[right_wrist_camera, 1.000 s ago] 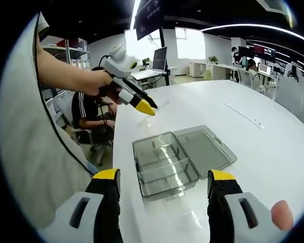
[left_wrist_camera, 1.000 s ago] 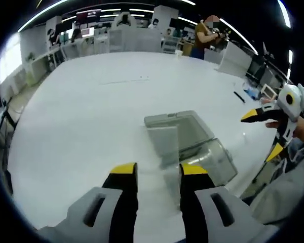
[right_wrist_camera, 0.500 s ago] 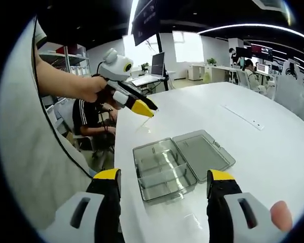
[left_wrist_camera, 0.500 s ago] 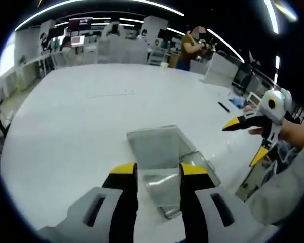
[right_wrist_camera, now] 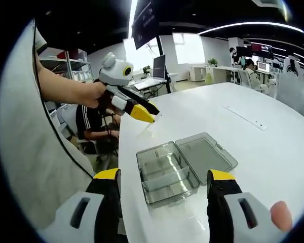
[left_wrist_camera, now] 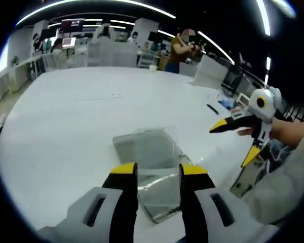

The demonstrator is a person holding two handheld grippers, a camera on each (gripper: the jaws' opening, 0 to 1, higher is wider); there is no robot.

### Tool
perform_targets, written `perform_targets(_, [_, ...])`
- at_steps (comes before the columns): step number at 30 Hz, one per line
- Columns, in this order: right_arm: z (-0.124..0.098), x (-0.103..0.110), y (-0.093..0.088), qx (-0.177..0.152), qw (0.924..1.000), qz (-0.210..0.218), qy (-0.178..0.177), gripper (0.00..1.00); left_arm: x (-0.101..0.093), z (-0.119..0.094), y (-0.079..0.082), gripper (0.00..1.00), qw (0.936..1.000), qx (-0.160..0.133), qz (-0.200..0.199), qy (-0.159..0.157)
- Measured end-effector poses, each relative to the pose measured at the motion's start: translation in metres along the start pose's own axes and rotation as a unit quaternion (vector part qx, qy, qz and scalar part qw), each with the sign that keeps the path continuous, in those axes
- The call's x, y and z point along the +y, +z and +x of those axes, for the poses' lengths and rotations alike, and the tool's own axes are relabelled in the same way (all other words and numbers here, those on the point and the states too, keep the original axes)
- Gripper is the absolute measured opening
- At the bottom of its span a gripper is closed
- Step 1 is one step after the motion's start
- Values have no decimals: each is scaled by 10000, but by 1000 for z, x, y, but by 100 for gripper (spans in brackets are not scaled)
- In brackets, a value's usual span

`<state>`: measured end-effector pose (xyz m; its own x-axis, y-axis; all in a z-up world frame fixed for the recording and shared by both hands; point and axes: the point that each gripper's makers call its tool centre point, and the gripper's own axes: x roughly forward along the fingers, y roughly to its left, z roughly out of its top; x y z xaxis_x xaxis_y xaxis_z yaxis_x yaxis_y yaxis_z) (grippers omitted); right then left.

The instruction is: Insert the divider into the dual guide fixture by aligning both edges with the guide slots and pushing it downward to the bottom, including one-sided entry, uneven engagement, binding, and posture correction.

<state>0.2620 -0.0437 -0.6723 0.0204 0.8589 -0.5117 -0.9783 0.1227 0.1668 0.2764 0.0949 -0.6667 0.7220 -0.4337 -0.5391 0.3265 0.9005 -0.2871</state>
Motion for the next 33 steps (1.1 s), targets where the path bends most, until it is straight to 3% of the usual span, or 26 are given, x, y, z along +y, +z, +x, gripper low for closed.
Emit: perform_targets(33, [-7, -1, 37, -634, 9963, 413, 418, 64, -40, 5, 25, 28, 9962, -343, 18, -799])
